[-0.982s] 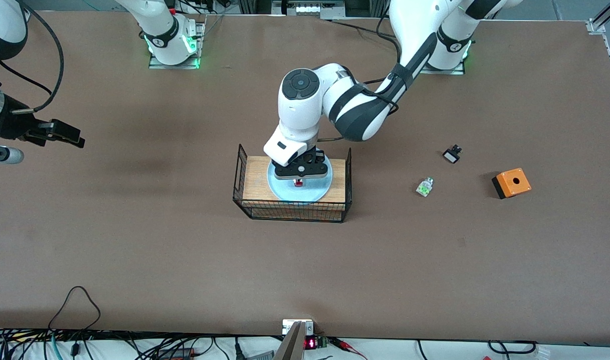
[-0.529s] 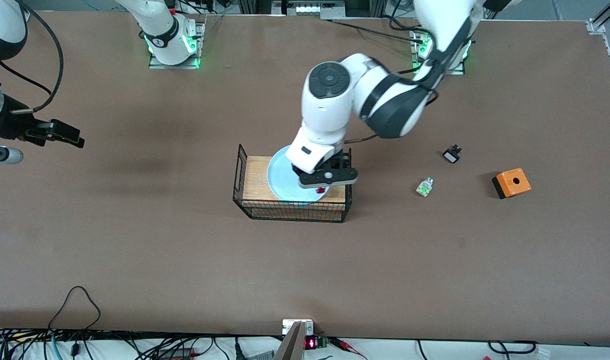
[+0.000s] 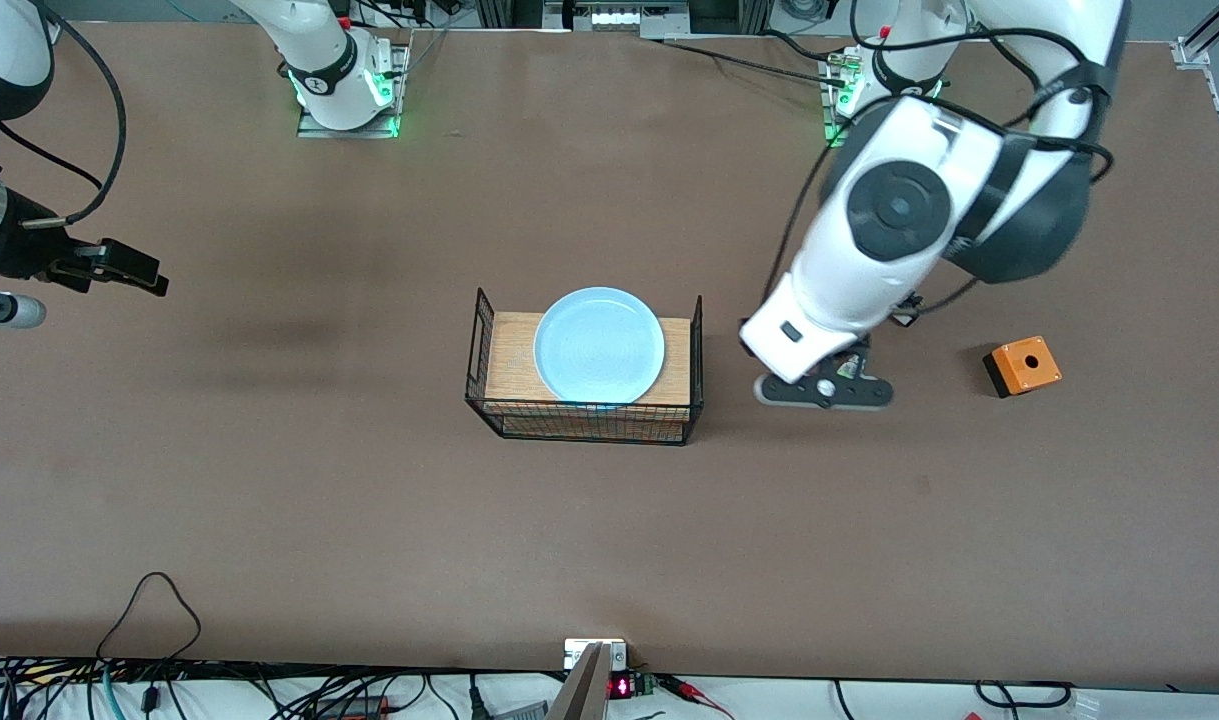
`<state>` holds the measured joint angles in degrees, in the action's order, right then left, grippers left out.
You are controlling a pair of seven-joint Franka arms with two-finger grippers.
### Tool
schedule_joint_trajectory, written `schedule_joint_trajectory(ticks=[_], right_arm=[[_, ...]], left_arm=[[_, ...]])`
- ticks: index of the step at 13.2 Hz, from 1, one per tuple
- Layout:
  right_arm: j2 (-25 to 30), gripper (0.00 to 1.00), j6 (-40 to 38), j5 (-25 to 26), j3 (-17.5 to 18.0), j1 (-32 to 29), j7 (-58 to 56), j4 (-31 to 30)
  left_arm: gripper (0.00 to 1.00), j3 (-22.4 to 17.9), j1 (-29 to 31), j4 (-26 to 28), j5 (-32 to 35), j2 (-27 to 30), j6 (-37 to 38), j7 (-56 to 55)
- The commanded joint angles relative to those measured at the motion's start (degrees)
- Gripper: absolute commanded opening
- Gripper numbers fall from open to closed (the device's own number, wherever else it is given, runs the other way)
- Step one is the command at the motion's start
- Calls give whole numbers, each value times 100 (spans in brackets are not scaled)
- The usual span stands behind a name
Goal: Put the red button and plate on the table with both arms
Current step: 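Carry the red button with the left gripper beside the green switches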
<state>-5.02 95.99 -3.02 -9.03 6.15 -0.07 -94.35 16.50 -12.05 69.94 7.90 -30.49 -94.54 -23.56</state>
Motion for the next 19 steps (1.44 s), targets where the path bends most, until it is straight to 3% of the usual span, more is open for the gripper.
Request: schedule_joint_trajectory(ticks=[1,5,9,12,15,19], right_arm=[[-34,100,-18,83,24,-9,69,84],[-34,100,-18,83,24,-26,69,75],[-34,100,-18,83,15,-26,69,75],[-34,100,-27,83,24,-26,69,75],[-34,100,-19,83,24,-17,69,75],[-34,100,-18,83,24,-26,77,75]], left_arm=[[26,63,499,317,-95,-62,24,815],[26,46,1396,704,-7,-483,-177,1906],[27,19,1951,1599,167,-484,-1169,2408],[26,19,2031,2207,746,-475,-1961,2585],[26,46,2277,2838,757,-405,-2182,2620],[29,46,2514,3516,801,-501,-3384,2629]])
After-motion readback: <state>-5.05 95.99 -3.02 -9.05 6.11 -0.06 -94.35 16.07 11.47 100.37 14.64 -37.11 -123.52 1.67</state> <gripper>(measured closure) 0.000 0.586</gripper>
